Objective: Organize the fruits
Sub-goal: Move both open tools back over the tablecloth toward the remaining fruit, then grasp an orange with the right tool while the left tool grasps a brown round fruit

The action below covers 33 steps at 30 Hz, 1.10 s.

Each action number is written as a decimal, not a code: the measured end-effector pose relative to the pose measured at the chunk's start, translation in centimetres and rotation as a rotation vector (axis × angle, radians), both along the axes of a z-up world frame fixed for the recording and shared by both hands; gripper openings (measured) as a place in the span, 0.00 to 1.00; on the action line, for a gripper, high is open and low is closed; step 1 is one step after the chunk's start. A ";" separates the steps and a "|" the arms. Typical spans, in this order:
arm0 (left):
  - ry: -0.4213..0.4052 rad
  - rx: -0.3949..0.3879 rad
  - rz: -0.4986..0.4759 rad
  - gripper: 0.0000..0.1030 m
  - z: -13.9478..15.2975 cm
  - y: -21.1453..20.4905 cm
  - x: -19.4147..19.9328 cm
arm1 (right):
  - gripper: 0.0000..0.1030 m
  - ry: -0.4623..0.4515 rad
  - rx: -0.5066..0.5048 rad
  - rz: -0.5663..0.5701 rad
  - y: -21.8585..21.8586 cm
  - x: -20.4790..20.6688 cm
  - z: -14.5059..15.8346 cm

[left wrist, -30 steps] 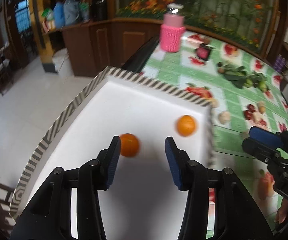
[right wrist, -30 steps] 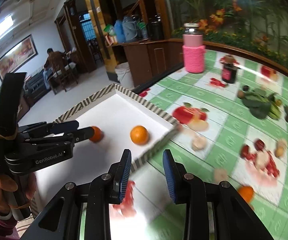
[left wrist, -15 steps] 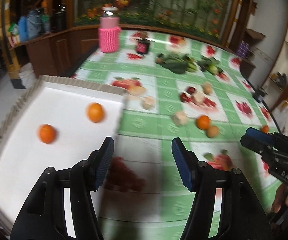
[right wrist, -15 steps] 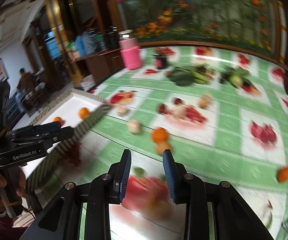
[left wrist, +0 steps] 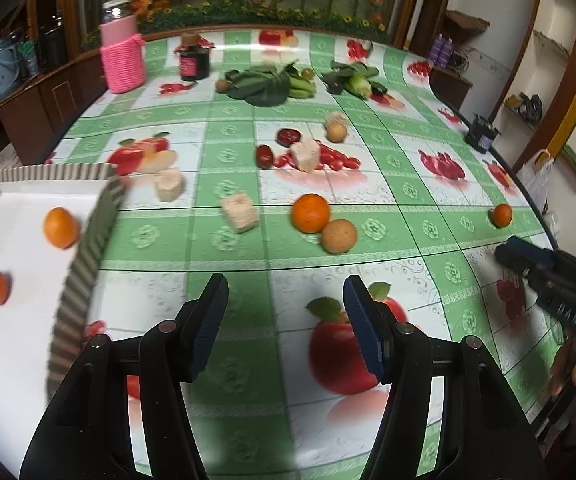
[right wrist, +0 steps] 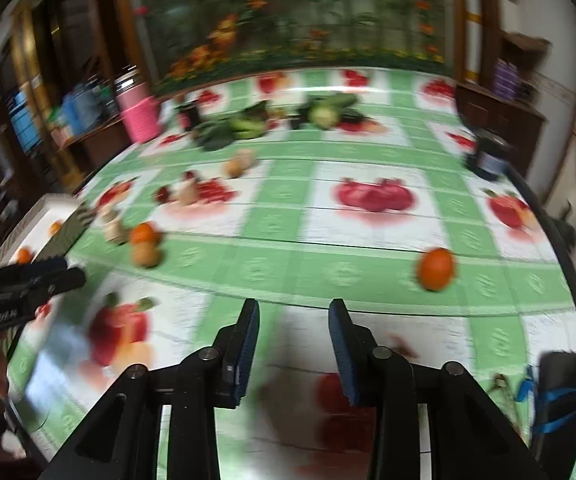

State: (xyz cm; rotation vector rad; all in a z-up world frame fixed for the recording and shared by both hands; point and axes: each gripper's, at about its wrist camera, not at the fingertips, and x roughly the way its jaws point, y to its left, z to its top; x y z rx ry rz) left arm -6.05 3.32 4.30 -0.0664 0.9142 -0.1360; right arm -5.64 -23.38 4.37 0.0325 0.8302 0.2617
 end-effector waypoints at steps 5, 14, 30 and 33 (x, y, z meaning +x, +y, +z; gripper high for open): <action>0.021 0.001 -0.020 0.58 -0.7 -1.5 1.1 | 0.42 0.006 -0.004 -0.124 -3.6 1.3 -0.2; 0.037 -0.001 -0.015 0.58 -1.4 -2.1 2.5 | 0.42 0.040 -0.044 -0.176 -5.7 4.5 -1.2; 0.066 0.021 0.013 0.58 -2.8 -3.3 4.9 | 0.30 0.033 0.225 0.019 -2.4 4.5 -1.3; 0.063 0.024 0.018 0.58 -2.9 -3.7 5.4 | 0.30 0.037 0.239 0.042 -1.3 4.6 -1.4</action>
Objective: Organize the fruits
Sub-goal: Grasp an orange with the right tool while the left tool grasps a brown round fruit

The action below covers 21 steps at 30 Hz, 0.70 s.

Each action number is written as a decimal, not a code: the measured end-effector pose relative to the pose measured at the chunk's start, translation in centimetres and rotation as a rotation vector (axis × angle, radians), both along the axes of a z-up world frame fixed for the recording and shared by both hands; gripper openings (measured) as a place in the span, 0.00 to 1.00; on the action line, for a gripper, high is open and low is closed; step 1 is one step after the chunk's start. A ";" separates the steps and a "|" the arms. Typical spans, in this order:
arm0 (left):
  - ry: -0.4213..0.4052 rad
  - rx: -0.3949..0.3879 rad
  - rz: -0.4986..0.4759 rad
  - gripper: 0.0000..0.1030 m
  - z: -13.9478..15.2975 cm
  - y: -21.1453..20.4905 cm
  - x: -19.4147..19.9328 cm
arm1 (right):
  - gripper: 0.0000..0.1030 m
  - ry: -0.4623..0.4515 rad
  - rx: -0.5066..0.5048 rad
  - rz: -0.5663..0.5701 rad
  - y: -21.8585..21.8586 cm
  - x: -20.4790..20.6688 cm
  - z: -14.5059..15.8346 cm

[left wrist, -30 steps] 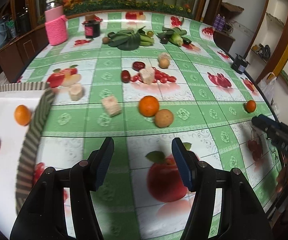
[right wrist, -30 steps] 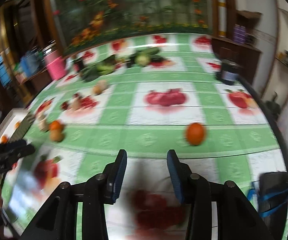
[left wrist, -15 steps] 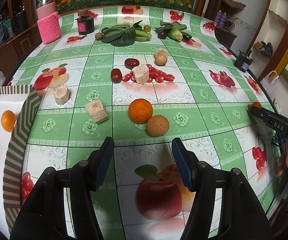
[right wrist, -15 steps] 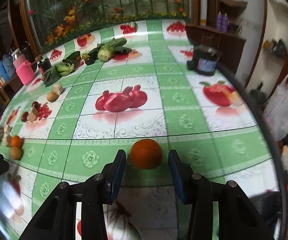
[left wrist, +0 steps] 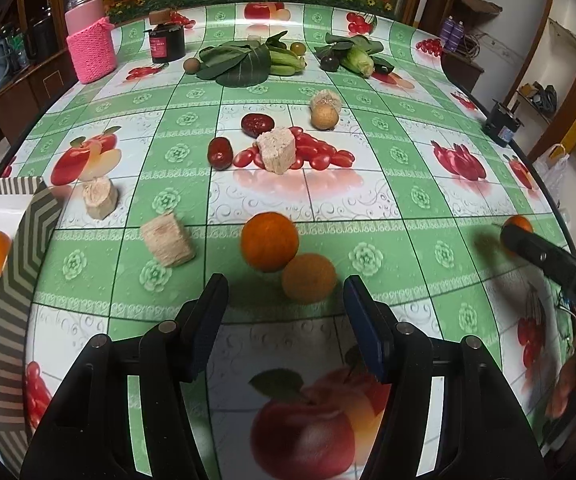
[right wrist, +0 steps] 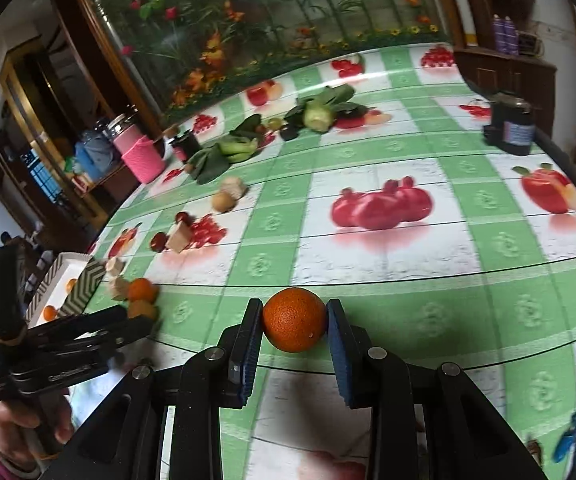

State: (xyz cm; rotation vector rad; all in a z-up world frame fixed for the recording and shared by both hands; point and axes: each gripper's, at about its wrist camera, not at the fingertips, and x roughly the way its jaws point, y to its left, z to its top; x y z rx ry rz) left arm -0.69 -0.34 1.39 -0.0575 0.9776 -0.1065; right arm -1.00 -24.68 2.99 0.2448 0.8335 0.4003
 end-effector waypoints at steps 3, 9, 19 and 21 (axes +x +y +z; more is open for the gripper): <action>-0.012 0.021 0.003 0.58 -0.2 -0.4 0.1 | 0.31 0.004 0.011 0.016 0.7 0.0 -0.2; -0.032 0.007 -0.006 0.38 -0.1 -0.1 0.4 | 0.30 -0.014 -0.001 0.053 1.6 -0.6 0.4; -0.019 -0.037 -0.004 0.26 0.7 2.6 -2.5 | 0.30 -0.027 0.007 0.137 5.2 -2.1 1.3; -0.029 -0.033 0.006 0.26 1.3 3.5 -3.6 | 0.30 -0.029 0.013 0.160 6.4 -2.6 1.4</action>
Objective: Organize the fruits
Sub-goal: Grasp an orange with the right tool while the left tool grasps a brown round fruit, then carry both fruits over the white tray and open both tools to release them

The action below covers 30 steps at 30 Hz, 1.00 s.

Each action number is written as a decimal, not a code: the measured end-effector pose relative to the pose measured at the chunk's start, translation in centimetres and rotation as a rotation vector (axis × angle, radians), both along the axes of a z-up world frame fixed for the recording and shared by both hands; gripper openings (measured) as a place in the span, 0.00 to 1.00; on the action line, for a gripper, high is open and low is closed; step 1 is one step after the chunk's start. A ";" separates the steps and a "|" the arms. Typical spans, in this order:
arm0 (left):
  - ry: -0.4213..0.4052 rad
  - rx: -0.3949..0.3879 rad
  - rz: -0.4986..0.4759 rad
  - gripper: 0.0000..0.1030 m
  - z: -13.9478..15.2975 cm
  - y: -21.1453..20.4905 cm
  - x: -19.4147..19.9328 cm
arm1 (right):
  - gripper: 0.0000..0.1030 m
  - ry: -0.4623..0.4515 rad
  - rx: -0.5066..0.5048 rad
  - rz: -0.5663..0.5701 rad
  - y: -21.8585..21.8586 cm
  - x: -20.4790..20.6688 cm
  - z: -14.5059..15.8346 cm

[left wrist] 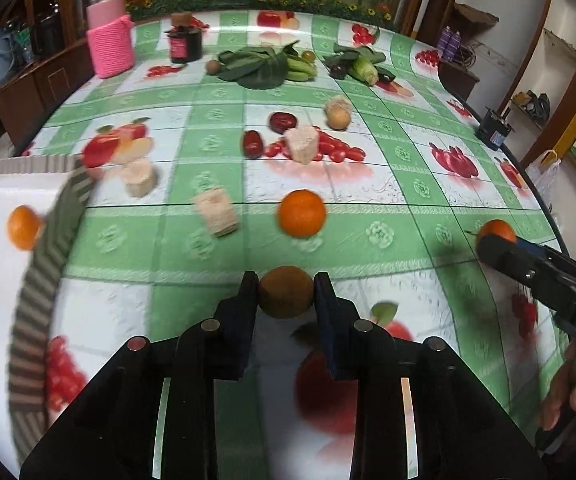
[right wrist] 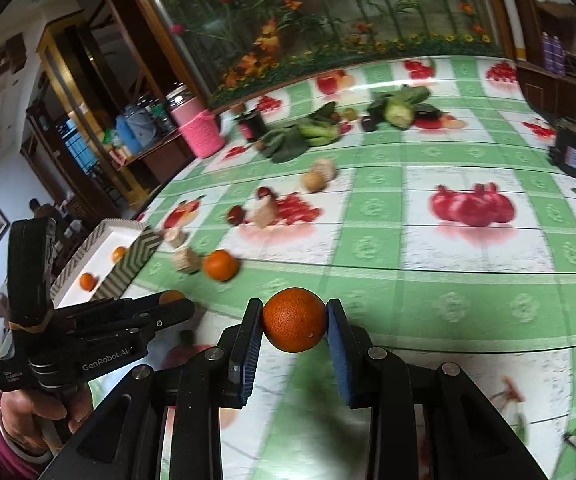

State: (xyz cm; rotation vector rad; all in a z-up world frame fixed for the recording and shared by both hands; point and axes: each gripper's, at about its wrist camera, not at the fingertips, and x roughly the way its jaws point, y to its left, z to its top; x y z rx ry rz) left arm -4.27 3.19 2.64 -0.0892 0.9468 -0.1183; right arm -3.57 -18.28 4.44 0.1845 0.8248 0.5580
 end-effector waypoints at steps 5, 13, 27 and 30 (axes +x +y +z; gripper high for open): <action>-0.029 -0.025 0.049 0.26 1.5 2.8 -2.3 | 0.30 -0.011 0.007 0.057 3.2 -0.8 0.5; -0.102 0.028 0.148 0.27 4.2 8.5 -5.7 | 0.30 -0.037 -0.002 0.178 9.1 -2.2 1.7; -0.088 0.148 0.352 0.27 3.9 19.8 -9.9 | 0.30 -0.064 -0.037 0.377 19.7 -3.2 3.1; -0.076 0.172 0.377 0.27 3.5 21.1 -10.2 | 0.30 -0.076 -0.049 0.412 22.0 -3.0 3.3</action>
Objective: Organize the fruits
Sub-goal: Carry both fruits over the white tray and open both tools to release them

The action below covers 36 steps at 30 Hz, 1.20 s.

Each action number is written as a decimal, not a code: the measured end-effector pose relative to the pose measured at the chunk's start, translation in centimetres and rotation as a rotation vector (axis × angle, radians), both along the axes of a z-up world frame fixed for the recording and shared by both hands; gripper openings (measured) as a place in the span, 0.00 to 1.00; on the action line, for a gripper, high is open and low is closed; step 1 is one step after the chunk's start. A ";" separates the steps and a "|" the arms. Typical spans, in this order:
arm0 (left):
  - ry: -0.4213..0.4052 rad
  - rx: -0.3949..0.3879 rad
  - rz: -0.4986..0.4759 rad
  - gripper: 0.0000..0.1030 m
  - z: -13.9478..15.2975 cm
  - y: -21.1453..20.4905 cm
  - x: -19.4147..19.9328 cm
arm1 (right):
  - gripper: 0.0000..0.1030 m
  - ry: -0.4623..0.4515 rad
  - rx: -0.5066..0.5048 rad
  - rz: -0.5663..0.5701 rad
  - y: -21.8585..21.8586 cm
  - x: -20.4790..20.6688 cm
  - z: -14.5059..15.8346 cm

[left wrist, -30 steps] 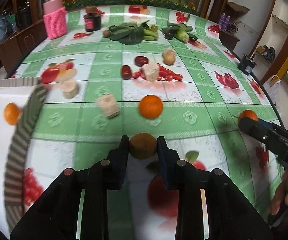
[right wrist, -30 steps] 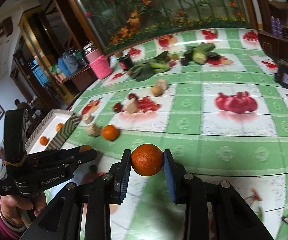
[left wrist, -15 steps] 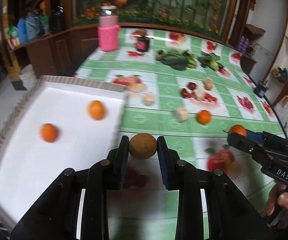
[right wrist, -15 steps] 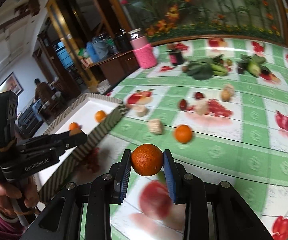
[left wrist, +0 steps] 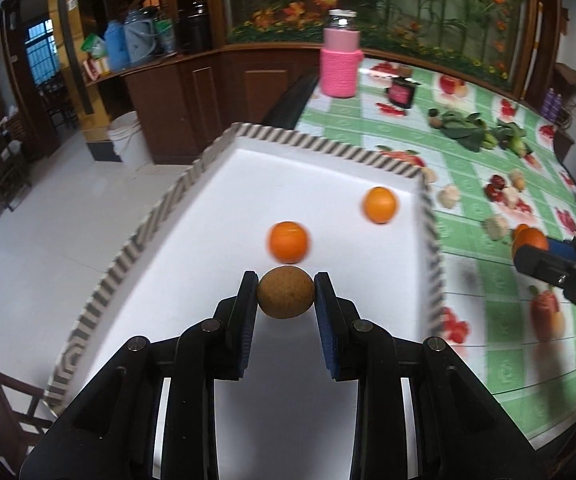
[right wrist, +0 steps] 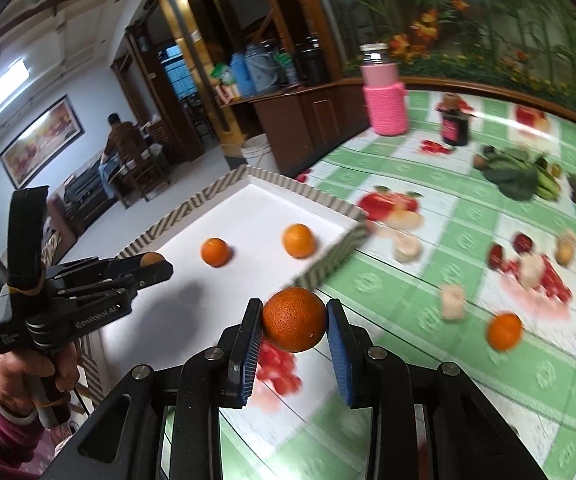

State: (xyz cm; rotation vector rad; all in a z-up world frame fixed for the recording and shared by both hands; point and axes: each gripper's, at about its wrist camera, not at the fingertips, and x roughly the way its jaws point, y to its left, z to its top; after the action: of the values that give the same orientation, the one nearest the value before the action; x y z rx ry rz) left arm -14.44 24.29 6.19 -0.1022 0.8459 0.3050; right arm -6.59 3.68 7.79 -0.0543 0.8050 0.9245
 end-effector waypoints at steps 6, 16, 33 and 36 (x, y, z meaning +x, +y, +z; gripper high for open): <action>0.029 0.012 0.032 0.27 -1.1 1.9 0.1 | 0.30 -0.004 -0.031 0.068 4.4 0.3 -0.1; 0.063 0.016 0.044 0.27 -1.7 2.9 0.2 | 0.30 0.003 -0.118 0.159 9.8 0.8 -1.7; 0.080 0.001 0.072 0.60 -1.8 4.2 0.0 | 0.39 -0.053 -0.217 0.159 11.4 1.1 -3.0; 0.056 0.025 0.076 0.60 -1.2 3.7 -0.2 | 0.39 -0.051 -0.181 0.131 9.8 0.9 -1.9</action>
State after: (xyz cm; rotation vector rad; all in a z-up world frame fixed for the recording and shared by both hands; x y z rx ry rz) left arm -14.69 27.97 4.97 -0.1027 0.8943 0.3911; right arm -5.70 13.46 5.92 -0.2909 0.8433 0.9678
